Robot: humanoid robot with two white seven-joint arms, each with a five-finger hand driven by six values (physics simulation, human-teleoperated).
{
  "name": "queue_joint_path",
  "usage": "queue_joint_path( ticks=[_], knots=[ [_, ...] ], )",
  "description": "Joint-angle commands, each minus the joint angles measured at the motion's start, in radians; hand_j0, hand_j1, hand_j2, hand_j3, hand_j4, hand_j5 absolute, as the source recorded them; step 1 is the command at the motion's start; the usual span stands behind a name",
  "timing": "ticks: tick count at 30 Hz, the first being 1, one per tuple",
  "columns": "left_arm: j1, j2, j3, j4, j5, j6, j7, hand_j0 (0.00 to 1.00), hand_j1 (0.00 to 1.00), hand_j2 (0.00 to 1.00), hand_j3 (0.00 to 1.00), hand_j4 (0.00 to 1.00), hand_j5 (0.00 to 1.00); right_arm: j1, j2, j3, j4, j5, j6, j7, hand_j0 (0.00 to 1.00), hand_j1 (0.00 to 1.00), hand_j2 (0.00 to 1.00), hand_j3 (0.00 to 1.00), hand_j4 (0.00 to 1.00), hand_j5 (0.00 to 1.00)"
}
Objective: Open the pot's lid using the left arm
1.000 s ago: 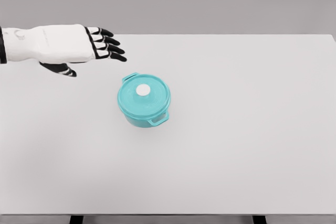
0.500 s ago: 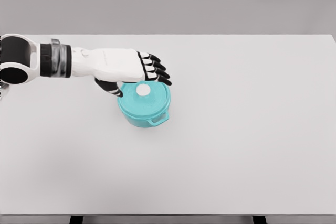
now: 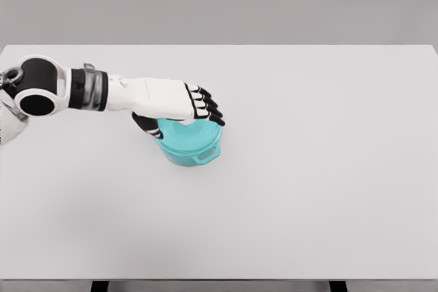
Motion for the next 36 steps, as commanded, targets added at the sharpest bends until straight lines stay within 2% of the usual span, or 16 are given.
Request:
queue_joint_path(
  ticks=[1, 7, 9, 11, 22, 33, 36],
  knots=[
    [0.0, -0.017, -0.015, 0.014, 0.005, 0.002, -0.002, 0.99, 0.99, 0.99, 0.99, 0.99, 0.99, 0.0, 0.0, 0.0, 0.0, 0.0, 0.0, 0.0, 1.0, 1.0, 1.0, 1.0, 1.0, 1.0],
    [-0.011, -0.018, -0.015, 0.036, 0.003, 0.003, -0.003, 0.96, 0.96, 0.96, 0.96, 0.96, 0.96, 0.0, 0.0, 0.0, 0.0, 0.0, -0.002, 0.0, 1.0, 1.0, 1.0, 1.0, 1.0, 1.0],
    [-0.011, -0.023, -0.013, 0.059, -0.041, 0.005, -0.003, 0.95, 0.95, 0.95, 0.95, 0.95, 0.95, 0.0, 0.0, 0.0, 0.0, 0.0, 0.0, 0.0, 1.0, 1.0, 1.0, 1.0, 1.0, 1.0],
    [-0.011, -0.037, -0.015, 0.088, -0.05, 0.002, -0.003, 0.95, 0.95, 0.95, 0.95, 0.95, 0.95, 0.0, 0.0, 0.0, 0.0, 0.0, 0.0, 0.0, 1.0, 1.0, 1.0, 1.0, 1.0, 1.0],
    [-0.009, -0.043, -0.019, 0.09, -0.066, -0.003, -0.003, 0.8, 0.8, 0.8, 0.8, 0.8, 0.8, 0.0, 0.0, 0.0, 0.0, 0.0, 0.0, 0.0, 1.0, 1.0, 1.0, 1.0, 1.0, 1.0],
    [-0.011, -0.043, -0.021, 0.09, -0.066, -0.005, -0.003, 0.8, 0.8, 0.8, 0.8, 0.8, 0.8, 0.0, 0.0, 0.0, 0.0, 0.0, 0.0, 0.0, 1.0, 1.0, 1.0, 1.0, 1.0, 1.0],
    [-0.009, -0.043, -0.021, 0.09, -0.066, -0.006, -0.003, 0.73, 0.73, 0.73, 0.73, 0.73, 0.73, 0.0, 0.0, 0.0, 0.0, 0.0, 0.0, 0.0, 1.0, 1.0, 1.0, 1.0, 1.0, 1.0]
  ],
)
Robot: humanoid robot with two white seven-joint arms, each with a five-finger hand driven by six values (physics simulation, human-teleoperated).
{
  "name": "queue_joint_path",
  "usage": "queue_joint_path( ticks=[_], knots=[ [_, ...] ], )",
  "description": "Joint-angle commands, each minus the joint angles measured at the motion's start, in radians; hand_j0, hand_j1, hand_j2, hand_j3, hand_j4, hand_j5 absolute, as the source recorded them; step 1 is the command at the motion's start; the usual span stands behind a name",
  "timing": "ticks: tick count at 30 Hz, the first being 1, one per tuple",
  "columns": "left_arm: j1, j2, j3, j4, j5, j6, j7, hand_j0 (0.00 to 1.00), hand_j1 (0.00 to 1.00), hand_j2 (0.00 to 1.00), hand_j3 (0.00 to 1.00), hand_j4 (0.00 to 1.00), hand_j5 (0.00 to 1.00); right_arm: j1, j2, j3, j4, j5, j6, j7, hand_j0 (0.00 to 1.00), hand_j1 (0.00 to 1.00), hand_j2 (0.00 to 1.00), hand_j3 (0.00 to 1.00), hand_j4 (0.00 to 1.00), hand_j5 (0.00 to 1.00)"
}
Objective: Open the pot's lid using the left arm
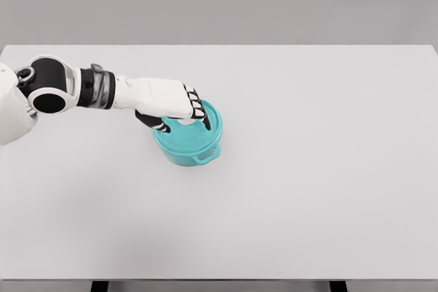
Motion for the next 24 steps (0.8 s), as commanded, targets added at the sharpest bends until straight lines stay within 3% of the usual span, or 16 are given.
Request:
queue_joint_path(
  ticks=[1, 18, 24],
  knots=[
    [0.0, 0.0, 0.001, 0.0, 0.004, 0.001, 0.0, 0.73, 0.73, 0.73, 0.73, 0.73, 0.73, 0.0, 0.0, 0.0, 0.0, 0.0, 0.0, 0.0, 1.0, 1.0, 1.0, 1.0, 1.0, 1.0],
    [0.006, -0.007, -0.005, 0.0, 0.003, 0.0, 0.0, 0.7, 0.7, 0.7, 0.7, 0.7, 0.7, 0.0, 0.0, 0.0, 0.0, 0.0, 0.0, 0.0, 1.0, 1.0, 1.0, 1.0, 1.0, 1.0],
    [0.006, -0.006, -0.005, 0.0, 0.003, -0.013, -0.02, 0.49, 0.49, 0.49, 0.49, 0.49, 0.49, 0.0, 0.0, 0.0, 0.0, 0.0, 0.0, 0.0, 1.0, 1.0, 1.0, 1.0, 1.0, 1.0]
  ],
)
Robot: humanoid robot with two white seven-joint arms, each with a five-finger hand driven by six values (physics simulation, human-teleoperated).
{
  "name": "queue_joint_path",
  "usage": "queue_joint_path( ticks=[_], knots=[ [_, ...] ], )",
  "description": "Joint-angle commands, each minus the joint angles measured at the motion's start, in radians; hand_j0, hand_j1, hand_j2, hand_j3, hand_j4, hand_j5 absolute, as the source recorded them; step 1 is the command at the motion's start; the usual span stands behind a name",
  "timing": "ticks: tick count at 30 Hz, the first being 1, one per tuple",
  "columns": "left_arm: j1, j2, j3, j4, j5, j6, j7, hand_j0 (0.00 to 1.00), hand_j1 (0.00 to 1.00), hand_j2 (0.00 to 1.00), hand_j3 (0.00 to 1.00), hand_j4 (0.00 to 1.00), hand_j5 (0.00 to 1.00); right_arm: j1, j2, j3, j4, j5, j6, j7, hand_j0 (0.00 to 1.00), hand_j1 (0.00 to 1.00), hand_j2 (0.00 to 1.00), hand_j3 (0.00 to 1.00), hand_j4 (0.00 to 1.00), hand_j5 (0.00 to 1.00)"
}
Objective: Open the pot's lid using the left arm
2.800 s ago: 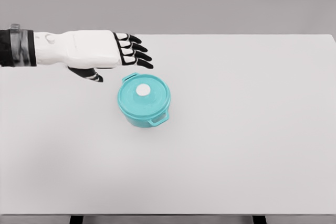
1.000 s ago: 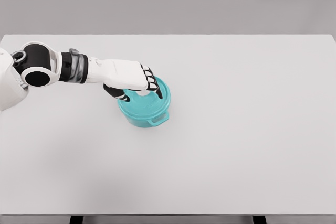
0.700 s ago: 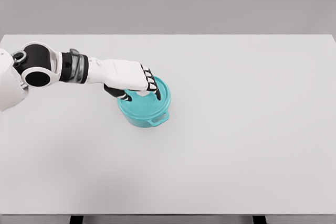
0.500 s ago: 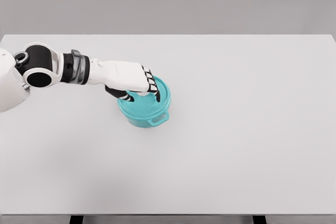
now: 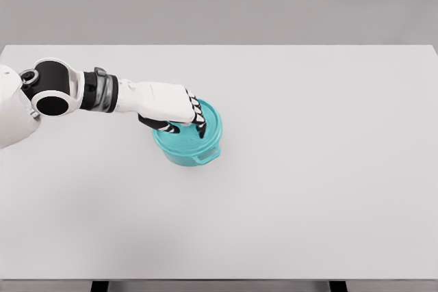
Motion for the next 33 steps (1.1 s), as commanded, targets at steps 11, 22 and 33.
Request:
queue_joint_path(
  ticks=[11, 22, 33],
  knots=[
    [-0.008, 0.015, 0.005, -0.002, 0.004, -0.033, -0.011, 0.35, 0.35, 0.35, 0.35, 0.35, 0.35, 0.0, 0.0, 0.0, 0.0, 0.0, 0.0, 0.0, 1.0, 1.0, 1.0, 1.0, 1.0, 1.0],
    [-0.015, 0.137, 0.016, -0.002, 0.004, -0.064, -0.011, 0.35, 0.35, 0.35, 0.35, 0.35, 0.35, 0.0, 0.0, 0.0, 0.0, 0.0, 0.0, 0.0, 1.0, 1.0, 1.0, 1.0, 1.0, 1.0],
    [-0.006, 0.252, 0.033, 0.021, -0.032, -0.064, -0.01, 0.35, 0.35, 0.35, 0.35, 0.35, 0.35, 0.0, 0.0, 0.0, 0.0, 0.0, 0.0, 0.0, 1.0, 1.0, 1.0, 1.0, 1.0, 1.0]
  ],
)
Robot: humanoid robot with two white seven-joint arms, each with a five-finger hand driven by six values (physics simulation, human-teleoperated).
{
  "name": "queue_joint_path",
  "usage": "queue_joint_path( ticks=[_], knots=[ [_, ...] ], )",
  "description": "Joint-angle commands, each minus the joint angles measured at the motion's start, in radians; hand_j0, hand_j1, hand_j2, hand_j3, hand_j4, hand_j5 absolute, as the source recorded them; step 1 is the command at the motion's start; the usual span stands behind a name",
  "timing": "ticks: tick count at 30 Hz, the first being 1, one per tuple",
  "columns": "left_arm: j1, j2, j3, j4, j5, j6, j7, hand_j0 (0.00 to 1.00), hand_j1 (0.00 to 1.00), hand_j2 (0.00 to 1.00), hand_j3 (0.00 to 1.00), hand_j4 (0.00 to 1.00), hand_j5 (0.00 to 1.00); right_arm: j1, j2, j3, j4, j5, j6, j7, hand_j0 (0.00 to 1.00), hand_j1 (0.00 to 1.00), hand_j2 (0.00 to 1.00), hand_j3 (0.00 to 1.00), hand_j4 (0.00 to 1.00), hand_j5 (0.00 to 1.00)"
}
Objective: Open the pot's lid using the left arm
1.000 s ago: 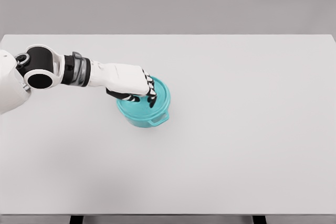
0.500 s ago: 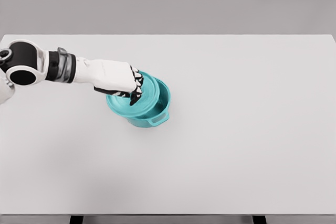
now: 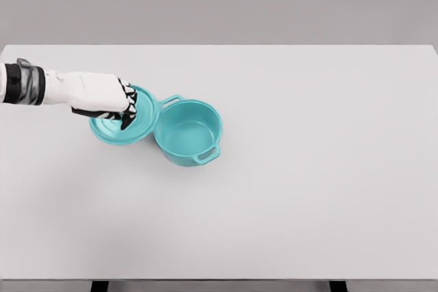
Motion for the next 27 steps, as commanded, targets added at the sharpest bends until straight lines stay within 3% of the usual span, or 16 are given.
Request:
queue_joint_path(
  ticks=[1, 11, 13, 15, 27],
  knots=[
    [0.0, 0.026, 0.002, 0.008, -0.021, 0.003, 0.003, 0.35, 0.35, 0.35, 0.35, 0.35, 0.35, 0.0, 0.0, 0.0, 0.0, 0.0, 0.0, 0.0, 1.0, 1.0, 1.0, 1.0, 1.0, 1.0],
    [0.026, 0.061, 0.003, 0.016, -0.033, 0.003, 0.003, 0.38, 0.38, 0.38, 0.38, 0.38, 0.38, 0.0, 0.0, 0.0, 0.0, 0.0, 0.0, 0.0, 1.0, 1.0, 1.0, 1.0, 1.0, 1.0],
    [0.028, 0.063, 0.003, 0.022, -0.032, 0.003, 0.003, 0.6, 0.6, 0.6, 0.6, 0.6, 0.6, 0.0, 0.0, 0.0, 0.0, 0.0, 0.0, 0.0, 1.0, 1.0, 1.0, 1.0, 1.0, 1.0],
    [0.035, 0.061, 0.019, 0.043, -0.029, 0.003, 0.004, 1.0, 1.0, 1.0, 1.0, 1.0, 1.0, 0.0, 0.0, 0.0, 0.0, 0.0, 0.0, 0.0, 1.0, 1.0, 1.0, 1.0, 1.0, 1.0],
    [0.037, 0.035, 0.046, 0.04, -0.018, 0.003, 0.008, 1.0, 1.0, 1.0, 1.0, 1.0, 1.0, 0.0, 0.0, 0.0, 0.0, 0.0, 0.0, 0.0, 1.0, 1.0, 1.0, 1.0, 1.0, 1.0]
  ],
)
